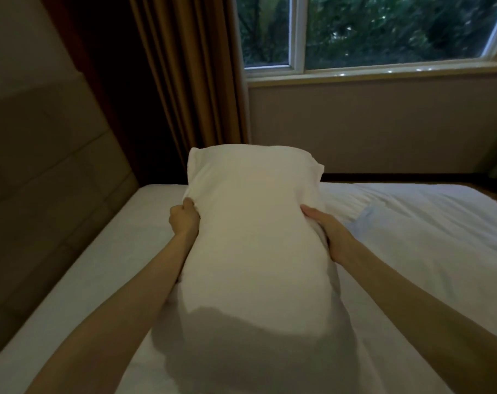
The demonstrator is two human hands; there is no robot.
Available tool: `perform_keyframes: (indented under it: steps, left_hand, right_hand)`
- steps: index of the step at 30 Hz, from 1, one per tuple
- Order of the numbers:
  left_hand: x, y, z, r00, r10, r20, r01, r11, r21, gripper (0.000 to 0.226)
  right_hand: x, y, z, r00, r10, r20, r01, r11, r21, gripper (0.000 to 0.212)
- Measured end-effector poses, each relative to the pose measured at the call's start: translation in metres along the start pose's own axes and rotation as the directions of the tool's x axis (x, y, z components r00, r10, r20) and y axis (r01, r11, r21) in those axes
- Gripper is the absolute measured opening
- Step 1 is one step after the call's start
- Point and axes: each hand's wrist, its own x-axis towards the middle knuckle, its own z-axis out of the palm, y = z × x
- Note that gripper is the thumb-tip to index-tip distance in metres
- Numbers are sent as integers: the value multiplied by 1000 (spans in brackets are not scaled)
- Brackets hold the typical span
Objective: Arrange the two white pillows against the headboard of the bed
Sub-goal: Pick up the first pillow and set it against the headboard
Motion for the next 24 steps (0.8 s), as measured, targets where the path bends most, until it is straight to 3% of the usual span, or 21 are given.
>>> perform_keyframes:
  steps: [8,12,16,21,24]
  left_hand:
    - [38,-28,-121,992,-18,-122,16,1000,-17,47]
    - [70,-48,-188,987,-16,-159,18,1000,9,48]
    - [105,-66,-250,986,-9,-165,19,998,56,46]
    - [150,-82,-344,984,12,-178,12,991,135,45]
    - [172,-86,-384,983,-23,-183,49,989,141,47]
  right_hand:
    - [-3,33,111,990,-6,141,16,998,-66,39]
    - [-2,60,183,990,-10,144,22,996,-82,42]
    - [-2,91,252,986,23,163,-15,999,-48,25]
    - [-2,135,349,983,59,172,-60,998,1,40]
    - [-4,144,389,983,50,178,-53,999,11,34]
